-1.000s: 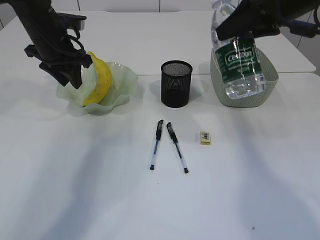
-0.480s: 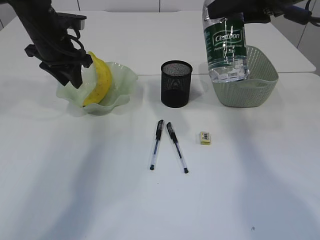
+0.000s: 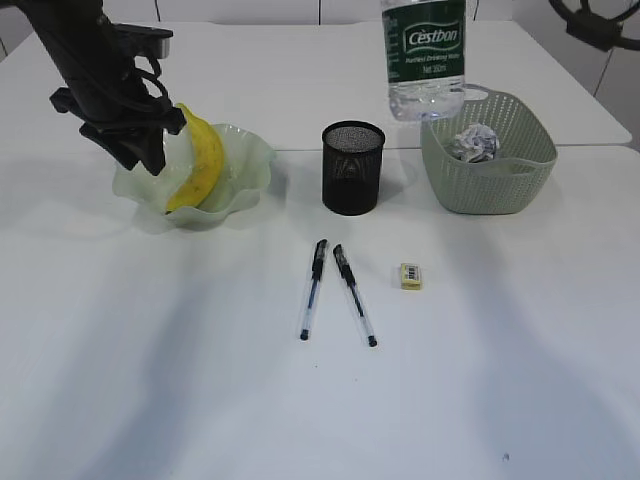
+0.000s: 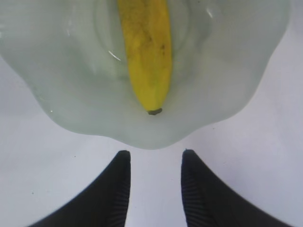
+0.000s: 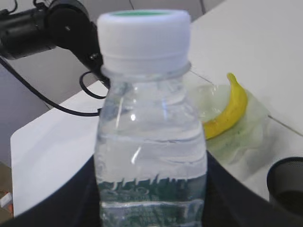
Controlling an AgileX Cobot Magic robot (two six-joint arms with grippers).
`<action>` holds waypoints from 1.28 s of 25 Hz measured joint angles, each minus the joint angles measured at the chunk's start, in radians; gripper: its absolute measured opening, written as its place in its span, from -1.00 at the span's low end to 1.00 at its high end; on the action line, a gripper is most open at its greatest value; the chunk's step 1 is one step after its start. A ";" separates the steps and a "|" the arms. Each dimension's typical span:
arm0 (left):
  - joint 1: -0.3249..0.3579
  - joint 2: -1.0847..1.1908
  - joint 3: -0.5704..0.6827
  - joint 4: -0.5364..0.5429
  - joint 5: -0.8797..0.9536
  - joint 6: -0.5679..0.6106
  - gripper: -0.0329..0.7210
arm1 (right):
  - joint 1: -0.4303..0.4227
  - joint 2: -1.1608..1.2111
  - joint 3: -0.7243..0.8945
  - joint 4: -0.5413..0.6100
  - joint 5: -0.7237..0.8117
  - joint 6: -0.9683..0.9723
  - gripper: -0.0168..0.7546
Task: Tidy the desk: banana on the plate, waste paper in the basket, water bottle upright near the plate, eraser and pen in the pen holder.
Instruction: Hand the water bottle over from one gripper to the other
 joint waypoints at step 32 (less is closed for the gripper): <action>0.000 -0.018 0.000 -0.613 -0.134 0.641 -0.27 | 0.000 0.150 0.000 0.287 0.039 -0.468 -0.03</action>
